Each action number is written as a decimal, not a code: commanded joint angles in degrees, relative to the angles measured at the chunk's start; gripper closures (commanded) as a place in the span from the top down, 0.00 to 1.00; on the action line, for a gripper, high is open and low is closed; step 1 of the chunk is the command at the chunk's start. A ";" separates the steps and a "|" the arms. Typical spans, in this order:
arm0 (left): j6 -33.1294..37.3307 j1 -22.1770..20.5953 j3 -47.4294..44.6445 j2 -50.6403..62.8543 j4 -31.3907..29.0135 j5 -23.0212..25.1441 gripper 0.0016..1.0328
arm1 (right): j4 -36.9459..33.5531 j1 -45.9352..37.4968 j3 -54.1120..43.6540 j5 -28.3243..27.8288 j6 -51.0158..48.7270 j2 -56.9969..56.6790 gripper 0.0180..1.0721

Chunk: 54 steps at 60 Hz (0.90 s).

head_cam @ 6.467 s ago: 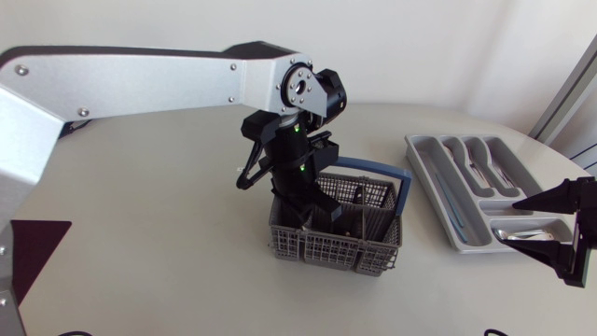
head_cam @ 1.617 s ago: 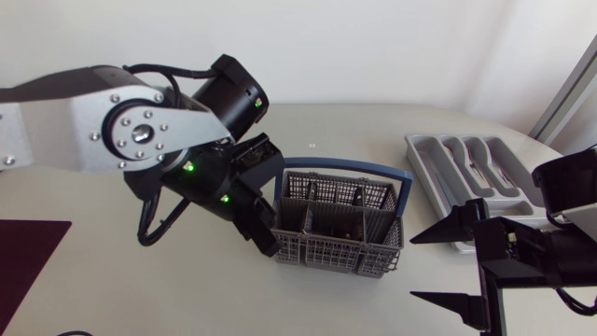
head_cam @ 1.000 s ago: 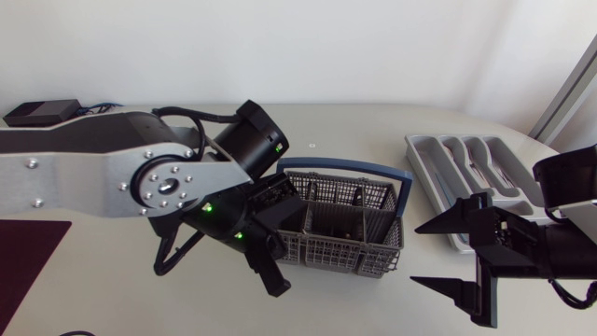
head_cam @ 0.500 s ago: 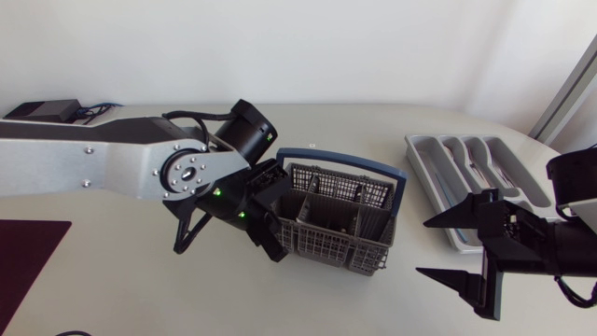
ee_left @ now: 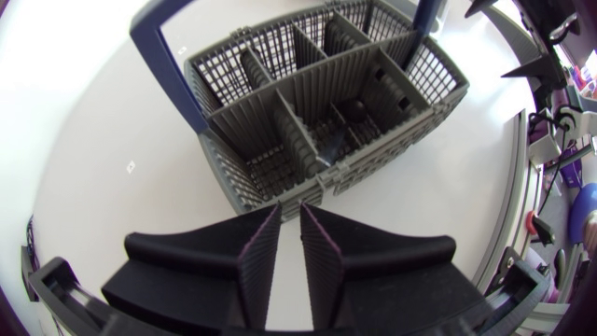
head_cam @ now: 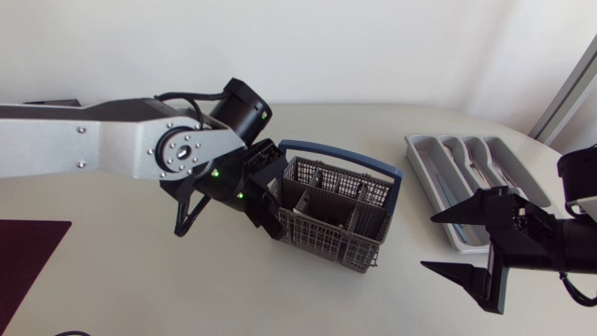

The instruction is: Sort the cutlery from the basket into the organizer compartments.

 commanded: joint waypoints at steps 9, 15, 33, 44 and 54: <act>-7.21 1.70 10.11 1.99 -5.47 2.11 0.24 | 1.03 -1.45 2.59 -0.59 4.80 1.84 0.95; -9.58 2.93 13.27 4.89 -7.76 3.87 0.24 | 2.00 -1.45 2.59 -0.59 7.34 1.93 0.95; -14.94 2.05 19.87 12.62 -15.40 5.36 0.24 | 1.03 1.01 4.35 -0.59 13.67 1.22 0.95; -16.09 1.43 21.98 15.08 -16.99 7.03 0.24 | 1.03 1.80 3.56 -0.68 13.58 1.14 0.95; -16.96 1.00 22.42 16.05 -17.16 8.00 0.24 | 1.12 1.72 3.03 -1.03 13.14 0.87 0.95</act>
